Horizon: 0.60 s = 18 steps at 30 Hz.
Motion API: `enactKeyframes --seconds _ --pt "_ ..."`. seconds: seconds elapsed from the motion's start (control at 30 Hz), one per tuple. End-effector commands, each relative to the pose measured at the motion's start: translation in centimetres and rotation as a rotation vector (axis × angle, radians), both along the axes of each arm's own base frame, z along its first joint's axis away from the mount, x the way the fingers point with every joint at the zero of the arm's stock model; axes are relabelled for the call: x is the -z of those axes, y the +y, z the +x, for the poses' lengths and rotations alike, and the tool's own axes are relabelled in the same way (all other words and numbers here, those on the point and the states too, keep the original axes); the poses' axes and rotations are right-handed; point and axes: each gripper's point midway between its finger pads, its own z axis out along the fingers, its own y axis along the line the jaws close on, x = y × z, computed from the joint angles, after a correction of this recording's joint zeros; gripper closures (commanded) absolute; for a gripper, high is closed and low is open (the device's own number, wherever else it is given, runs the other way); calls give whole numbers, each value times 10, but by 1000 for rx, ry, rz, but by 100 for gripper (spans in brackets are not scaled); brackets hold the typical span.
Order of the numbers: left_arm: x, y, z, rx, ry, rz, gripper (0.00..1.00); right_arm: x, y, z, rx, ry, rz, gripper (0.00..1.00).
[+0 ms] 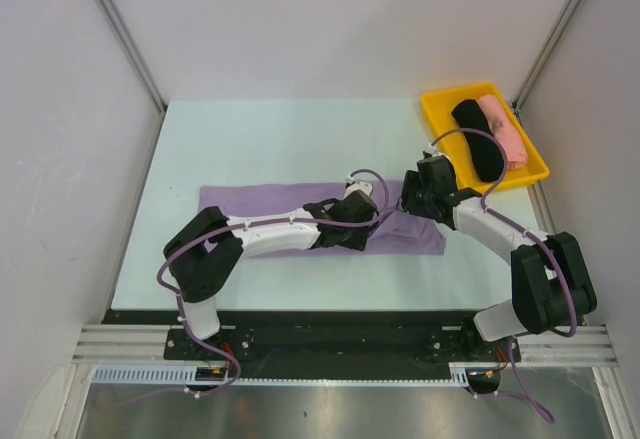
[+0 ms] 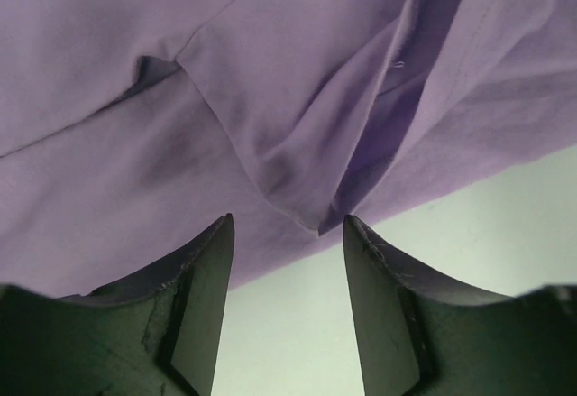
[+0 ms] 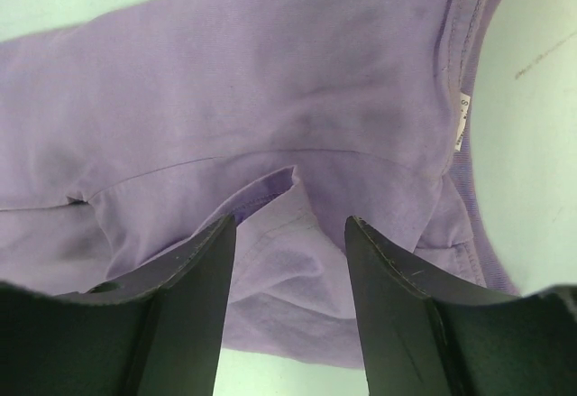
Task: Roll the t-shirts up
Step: Fold the T-shirt at the center of the board.
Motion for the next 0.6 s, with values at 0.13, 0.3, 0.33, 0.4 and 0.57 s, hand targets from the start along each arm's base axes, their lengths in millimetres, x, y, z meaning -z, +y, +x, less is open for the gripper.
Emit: enactKeyframes --seconds 0.13,0.3,0.33,0.4,0.57 --pt "-13 -13 15 -37 -53 -28 48 1 3 4 -10 -19 -11 50" --pt "-9 -13 16 -42 -51 -22 56 3 1 2 -9 -9 -22 67" --pt "-8 -13 16 -43 -49 -20 59 3 2 1 -10 -10 -22 70" --pt "-8 -12 16 -42 -53 -16 66 2 3 0 -14 -10 -23 80" --pt "-13 -7 17 -46 -70 -3 89 -9 3 -10 -20 -20 -27 94"
